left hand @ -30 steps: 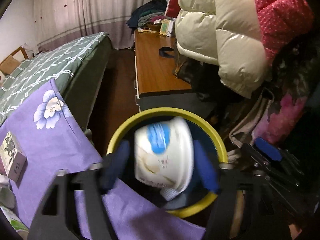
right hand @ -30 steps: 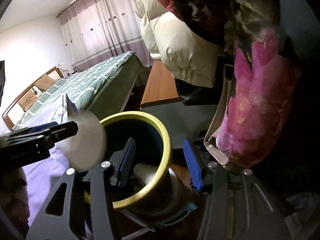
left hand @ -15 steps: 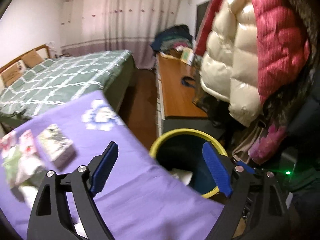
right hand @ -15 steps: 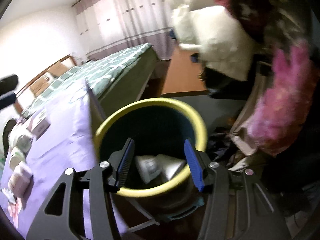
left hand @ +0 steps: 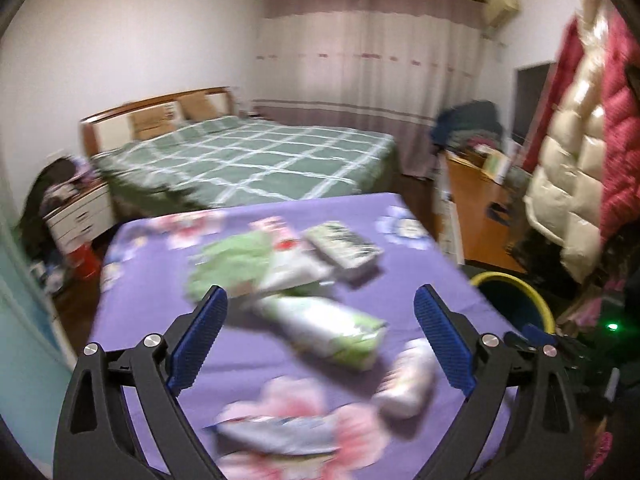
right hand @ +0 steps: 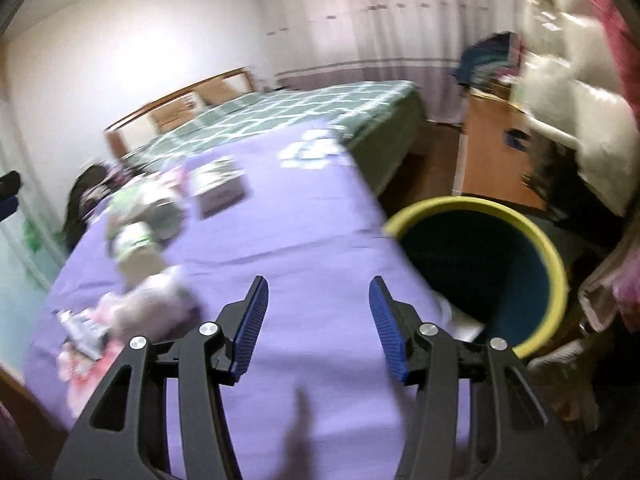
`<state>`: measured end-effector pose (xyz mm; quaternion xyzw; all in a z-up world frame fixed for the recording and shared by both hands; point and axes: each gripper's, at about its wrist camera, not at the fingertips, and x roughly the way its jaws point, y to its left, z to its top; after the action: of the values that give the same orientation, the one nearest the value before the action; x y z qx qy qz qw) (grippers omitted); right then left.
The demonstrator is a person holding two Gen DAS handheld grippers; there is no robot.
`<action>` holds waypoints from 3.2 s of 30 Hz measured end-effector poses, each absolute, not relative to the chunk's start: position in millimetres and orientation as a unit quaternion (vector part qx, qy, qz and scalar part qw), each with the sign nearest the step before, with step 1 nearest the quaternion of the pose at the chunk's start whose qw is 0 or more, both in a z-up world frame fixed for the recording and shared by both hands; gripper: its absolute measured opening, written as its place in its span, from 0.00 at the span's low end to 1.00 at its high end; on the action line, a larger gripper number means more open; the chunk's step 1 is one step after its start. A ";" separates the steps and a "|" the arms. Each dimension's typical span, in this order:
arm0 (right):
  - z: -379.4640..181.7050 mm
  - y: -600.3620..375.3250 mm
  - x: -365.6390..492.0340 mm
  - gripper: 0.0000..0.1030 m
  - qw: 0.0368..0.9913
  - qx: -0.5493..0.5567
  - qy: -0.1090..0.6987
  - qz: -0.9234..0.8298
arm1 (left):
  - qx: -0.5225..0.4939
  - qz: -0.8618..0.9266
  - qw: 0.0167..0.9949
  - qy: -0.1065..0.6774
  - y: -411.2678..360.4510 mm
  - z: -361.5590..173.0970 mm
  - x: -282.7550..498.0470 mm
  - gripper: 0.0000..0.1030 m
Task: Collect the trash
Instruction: 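Grasp the white snack wrapper on the tablecloth with the right gripper, then carry the snack wrapper over the yellow bin and open the right gripper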
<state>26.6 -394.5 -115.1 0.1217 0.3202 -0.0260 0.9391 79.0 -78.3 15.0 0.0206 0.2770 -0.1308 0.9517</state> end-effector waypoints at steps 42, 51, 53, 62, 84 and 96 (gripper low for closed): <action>-144.1 -136.9 91.8 0.39 0.862 -0.077 0.410 0.287 | -0.049 0.005 0.962 0.270 62.5 -8.8 48.2 0.91; -117.6 -162.4 76.9 0.36 0.878 -0.029 0.380 0.288 | -0.048 0.003 0.961 0.271 60.2 -12.8 49.1 0.91; -108.0 -173.6 76.3 0.36 0.884 -0.012 0.370 0.285 | -0.047 0.001 0.961 0.272 57.5 -13.9 49.2 0.91; -73.1 -259.2 81.6 0.36 0.921 0.060 0.326 0.207 | -0.035 -0.033 0.956 0.290 32.4 -22.0 58.8 0.91; -139.7 -546.7 87.5 0.38 0.902 0.199 0.346 -0.166 | 0.030 -0.225 0.896 0.382 -121.2 -85.3 92.3 0.91; -163.3 -586.7 90.2 0.52 0.889 0.210 0.350 -0.209 | 0.060 -0.249 0.873 0.415 -165.4 -109.1 108.3 0.91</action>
<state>90.2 -586.7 -163.3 0.2100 0.3500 -0.2092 0.8886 108.3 -165.4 -109.1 0.0599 0.4152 -0.2490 0.8729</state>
